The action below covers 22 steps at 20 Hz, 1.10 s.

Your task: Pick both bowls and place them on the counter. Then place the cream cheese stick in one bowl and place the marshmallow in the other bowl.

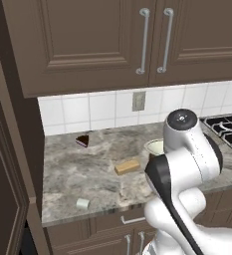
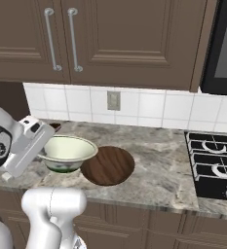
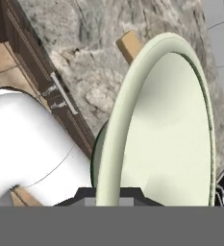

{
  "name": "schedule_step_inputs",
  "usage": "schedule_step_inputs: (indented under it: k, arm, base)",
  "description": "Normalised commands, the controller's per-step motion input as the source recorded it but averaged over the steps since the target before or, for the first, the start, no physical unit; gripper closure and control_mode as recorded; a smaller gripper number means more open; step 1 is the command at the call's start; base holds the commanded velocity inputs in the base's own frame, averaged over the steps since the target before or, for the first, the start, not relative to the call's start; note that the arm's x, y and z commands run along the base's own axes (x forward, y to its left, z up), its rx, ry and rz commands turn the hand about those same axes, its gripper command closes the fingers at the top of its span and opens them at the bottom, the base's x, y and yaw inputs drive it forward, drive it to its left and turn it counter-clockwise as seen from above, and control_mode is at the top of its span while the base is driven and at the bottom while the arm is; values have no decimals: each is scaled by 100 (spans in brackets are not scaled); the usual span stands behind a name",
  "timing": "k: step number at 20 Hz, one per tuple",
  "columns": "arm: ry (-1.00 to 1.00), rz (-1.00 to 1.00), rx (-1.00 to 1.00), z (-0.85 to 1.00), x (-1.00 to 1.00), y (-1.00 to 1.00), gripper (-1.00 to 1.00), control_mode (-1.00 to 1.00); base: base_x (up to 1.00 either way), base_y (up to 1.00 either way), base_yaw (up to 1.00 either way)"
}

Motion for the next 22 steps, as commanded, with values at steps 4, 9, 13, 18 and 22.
schedule_step_inputs:
  k: [4,9,13,18,22]
  arm:
    - [-11,28,0,-10,14,34,100,-100]
    - [-8,33,0,-23,0,73,100,-100]
    - [-3,29,-1,-38,0,90,100,-100]
    - [0,5,-3,-17,2,5,100,-100]
    - [-2,0,-1,-14,24,21,100,-100]
  base:
    - [0,0,0]
    - [0,0,0]
    - [0,0,0]
    - [0,0,0]
    - [0,0,0]
